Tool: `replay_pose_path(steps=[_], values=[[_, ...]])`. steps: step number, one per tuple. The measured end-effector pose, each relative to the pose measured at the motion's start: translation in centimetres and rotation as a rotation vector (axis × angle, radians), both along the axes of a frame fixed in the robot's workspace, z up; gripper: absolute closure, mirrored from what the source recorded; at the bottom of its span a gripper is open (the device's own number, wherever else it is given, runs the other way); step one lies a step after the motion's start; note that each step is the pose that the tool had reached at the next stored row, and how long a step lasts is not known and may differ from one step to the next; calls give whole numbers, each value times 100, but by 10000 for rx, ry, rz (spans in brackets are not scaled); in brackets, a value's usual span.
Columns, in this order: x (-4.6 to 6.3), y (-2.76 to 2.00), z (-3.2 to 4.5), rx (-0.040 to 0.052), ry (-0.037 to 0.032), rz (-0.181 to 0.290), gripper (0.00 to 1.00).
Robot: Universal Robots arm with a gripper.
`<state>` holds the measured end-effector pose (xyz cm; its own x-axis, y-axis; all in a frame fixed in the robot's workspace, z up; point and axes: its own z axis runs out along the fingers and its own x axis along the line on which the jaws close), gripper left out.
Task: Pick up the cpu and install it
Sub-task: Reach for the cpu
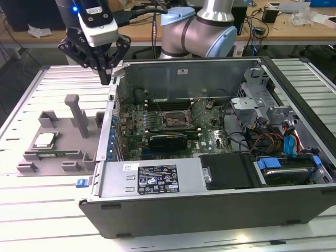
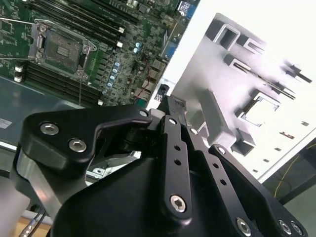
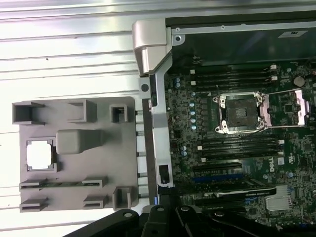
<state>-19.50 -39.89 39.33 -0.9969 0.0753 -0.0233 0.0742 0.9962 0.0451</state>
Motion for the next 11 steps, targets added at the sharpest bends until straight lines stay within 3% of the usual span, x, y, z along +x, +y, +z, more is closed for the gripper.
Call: replay_pose_path(steps=[11], values=[[-197,0,-1,0,0,-1,89]])
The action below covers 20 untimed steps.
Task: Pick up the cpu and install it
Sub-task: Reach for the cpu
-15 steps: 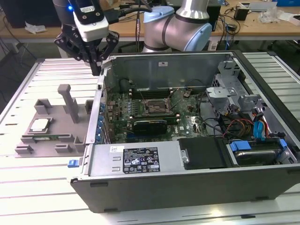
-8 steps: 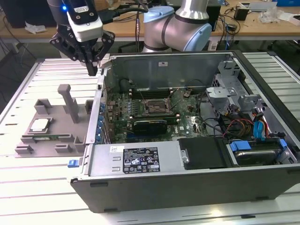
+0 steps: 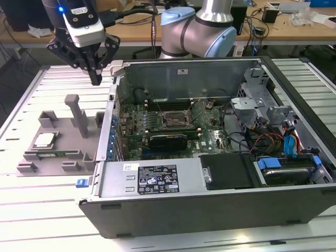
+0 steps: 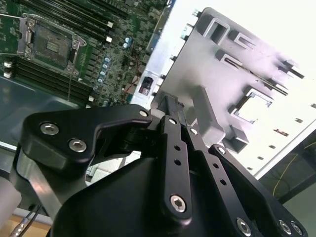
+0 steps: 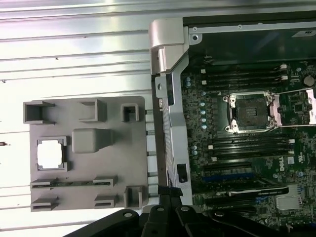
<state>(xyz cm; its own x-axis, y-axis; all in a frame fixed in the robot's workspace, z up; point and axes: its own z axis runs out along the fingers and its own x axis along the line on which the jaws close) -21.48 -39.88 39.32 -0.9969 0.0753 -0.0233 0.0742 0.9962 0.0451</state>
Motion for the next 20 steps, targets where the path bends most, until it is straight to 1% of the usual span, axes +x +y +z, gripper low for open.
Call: replay_pose_path(steps=[3,5,7,13,15,20], values=[[-68,0,-4,-1,0,1,89],[-156,0,-16,0,-1,1,89],[-222,0,-25,0,0,0,89],[-333,0,-35,0,0,1,89],[-396,0,-38,0,0,0,89],[-498,0,-42,0,0,1,89]])
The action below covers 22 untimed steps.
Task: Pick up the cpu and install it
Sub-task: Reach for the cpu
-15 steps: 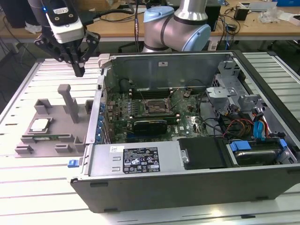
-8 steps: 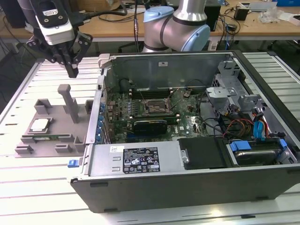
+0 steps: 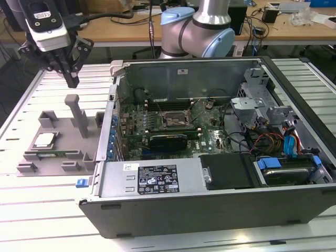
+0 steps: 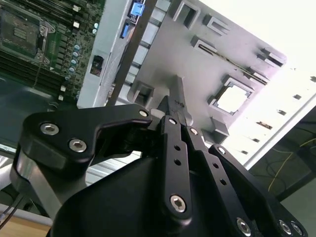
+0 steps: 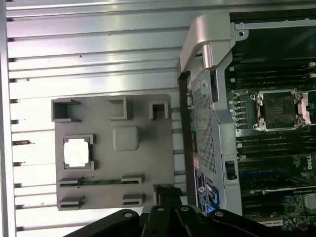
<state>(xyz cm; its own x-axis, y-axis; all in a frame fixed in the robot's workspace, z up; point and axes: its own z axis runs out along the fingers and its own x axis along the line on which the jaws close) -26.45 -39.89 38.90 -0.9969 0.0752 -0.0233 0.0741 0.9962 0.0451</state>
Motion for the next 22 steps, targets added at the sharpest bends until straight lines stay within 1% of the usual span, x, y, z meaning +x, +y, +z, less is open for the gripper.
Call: replay_pose_path(steps=[6,10,14,17,22], values=[[-140,0,-13,-1,0,-1,89],[-301,0,-89,0,0,0,89],[-404,0,-139,0,-1,-1,89],[-536,0,-195,0,-1,0,89],[-681,0,-244,0,0,-1,89]])
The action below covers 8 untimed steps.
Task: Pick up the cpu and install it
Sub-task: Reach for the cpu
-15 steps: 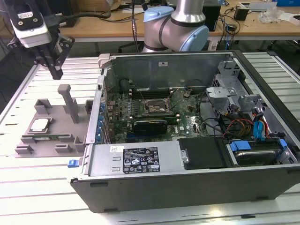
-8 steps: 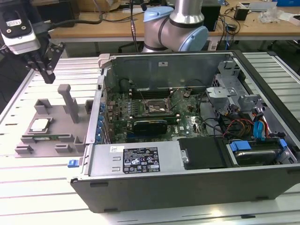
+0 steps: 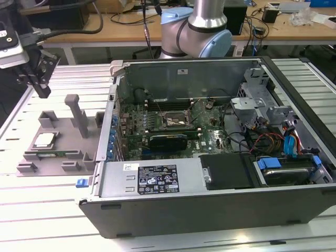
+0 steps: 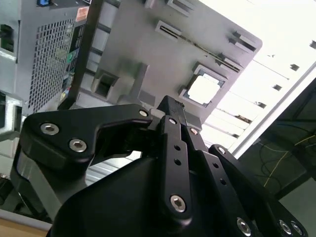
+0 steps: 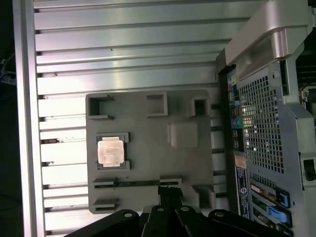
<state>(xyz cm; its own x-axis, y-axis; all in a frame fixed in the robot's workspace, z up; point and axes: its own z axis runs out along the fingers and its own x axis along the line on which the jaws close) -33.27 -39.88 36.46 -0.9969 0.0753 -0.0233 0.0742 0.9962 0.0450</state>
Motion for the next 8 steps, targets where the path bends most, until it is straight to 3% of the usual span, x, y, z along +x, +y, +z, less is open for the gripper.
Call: replay_pose_path(steps=[8], values=[[-245,0,-67,0,0,-1,89]])
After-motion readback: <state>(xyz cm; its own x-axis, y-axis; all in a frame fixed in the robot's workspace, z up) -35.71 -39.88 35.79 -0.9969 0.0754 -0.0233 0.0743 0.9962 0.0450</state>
